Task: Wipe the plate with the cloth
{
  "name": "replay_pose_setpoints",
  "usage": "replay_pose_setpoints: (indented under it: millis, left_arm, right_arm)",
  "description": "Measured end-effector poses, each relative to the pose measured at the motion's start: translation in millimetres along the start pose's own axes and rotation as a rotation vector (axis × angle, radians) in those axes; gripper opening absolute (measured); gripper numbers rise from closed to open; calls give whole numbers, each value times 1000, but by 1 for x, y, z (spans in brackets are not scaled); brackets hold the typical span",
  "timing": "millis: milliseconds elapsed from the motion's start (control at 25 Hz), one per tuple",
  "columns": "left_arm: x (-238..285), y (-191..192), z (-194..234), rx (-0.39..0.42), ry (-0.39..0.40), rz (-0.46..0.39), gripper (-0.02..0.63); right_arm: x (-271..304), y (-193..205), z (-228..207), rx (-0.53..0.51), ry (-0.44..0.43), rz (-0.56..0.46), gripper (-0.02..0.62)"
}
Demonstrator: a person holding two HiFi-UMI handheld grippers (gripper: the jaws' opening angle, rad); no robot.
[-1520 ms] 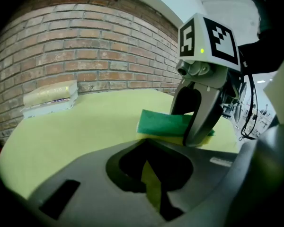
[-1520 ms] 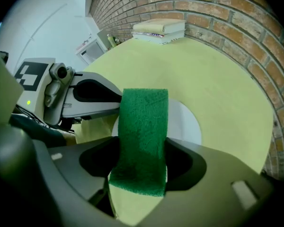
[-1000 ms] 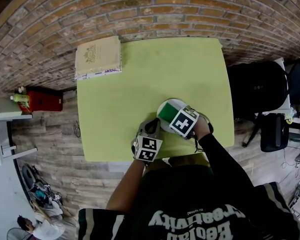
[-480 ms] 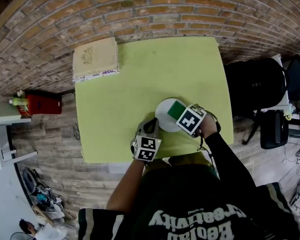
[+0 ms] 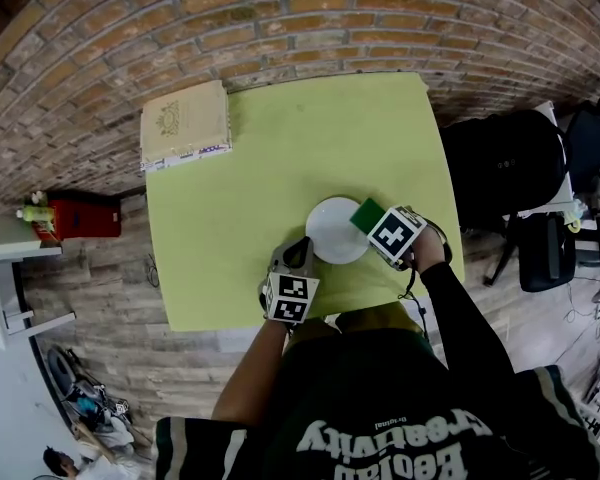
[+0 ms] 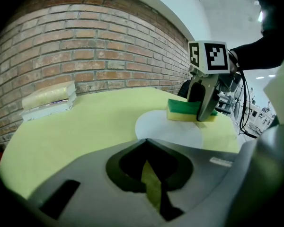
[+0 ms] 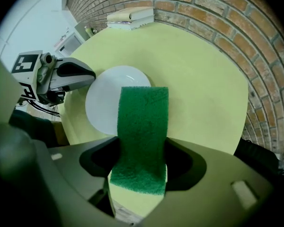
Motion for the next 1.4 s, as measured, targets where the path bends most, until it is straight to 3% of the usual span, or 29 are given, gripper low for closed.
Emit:
replay_pose_setpoints:
  millis: [240, 480, 840, 1400]
  left_arm:
    - [1, -1, -1, -5, 9, 1, 6]
    - [-8, -3, 3, -43, 6, -7, 6]
    - [-11, 9, -2, -37, 21, 6, 6]
    - [-9, 14, -3, 0, 18, 33, 5]
  right_arm:
    - [-10, -7, 11, -3, -17, -59, 308]
    - [-15, -24, 48, -44, -76, -111, 308]
    - [-10, -45, 90, -139, -101, -84, 308]
    - [0, -47, 94, -150, -77, -19, 310]
Point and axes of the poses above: the fingertips, and each gripper's own axes: x forward along the fingers, z to its left, y out of its underside, the point moved 1 cm from there along -x, backward along the fingers, and after that the axes turned 9 degrees about z, right-handed, at the moved point
